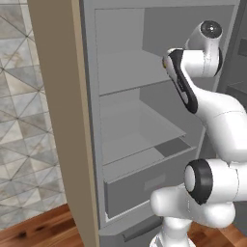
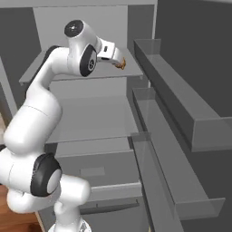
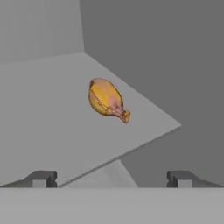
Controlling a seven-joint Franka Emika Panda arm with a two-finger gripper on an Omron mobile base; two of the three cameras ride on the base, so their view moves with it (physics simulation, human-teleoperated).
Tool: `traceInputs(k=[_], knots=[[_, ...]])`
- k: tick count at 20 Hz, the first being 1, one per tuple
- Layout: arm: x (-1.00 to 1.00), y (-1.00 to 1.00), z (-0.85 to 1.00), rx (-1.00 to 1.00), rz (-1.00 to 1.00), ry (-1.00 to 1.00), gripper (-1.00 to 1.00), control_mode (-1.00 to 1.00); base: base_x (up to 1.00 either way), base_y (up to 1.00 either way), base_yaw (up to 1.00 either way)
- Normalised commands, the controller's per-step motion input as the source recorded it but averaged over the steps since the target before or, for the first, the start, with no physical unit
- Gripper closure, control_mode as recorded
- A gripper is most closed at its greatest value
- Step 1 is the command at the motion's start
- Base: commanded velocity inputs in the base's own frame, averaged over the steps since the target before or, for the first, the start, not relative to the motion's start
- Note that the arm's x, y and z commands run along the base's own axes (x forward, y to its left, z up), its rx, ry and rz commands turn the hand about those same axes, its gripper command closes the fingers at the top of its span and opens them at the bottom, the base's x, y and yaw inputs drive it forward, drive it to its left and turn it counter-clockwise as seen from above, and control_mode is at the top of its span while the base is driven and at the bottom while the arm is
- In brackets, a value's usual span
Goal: Open the fridge, remove the orange, squash, and chicken drumstick, and place them on any counter.
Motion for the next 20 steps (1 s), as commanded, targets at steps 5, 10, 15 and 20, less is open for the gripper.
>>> traceInputs(k=[5,10,15,20], knots=[[1.00,-0.01,-0.01,-0.06,0.00,0.00,-1.00,-1.00,0.00,0.00,0.00],[0.85,-0.08,-0.10,-0.06,0.00,0.01,-1.00,-1.00,0.00,0.00,0.00],[0.38,-0.14,-0.27,-0.05,0.00,0.05,-1.00,-1.00,0.00,0.00,0.00],[0.41,-0.07,-0.27,-0.01,0.00,0.06,-1.00,-1.00,0.00,0.00,0.00]])
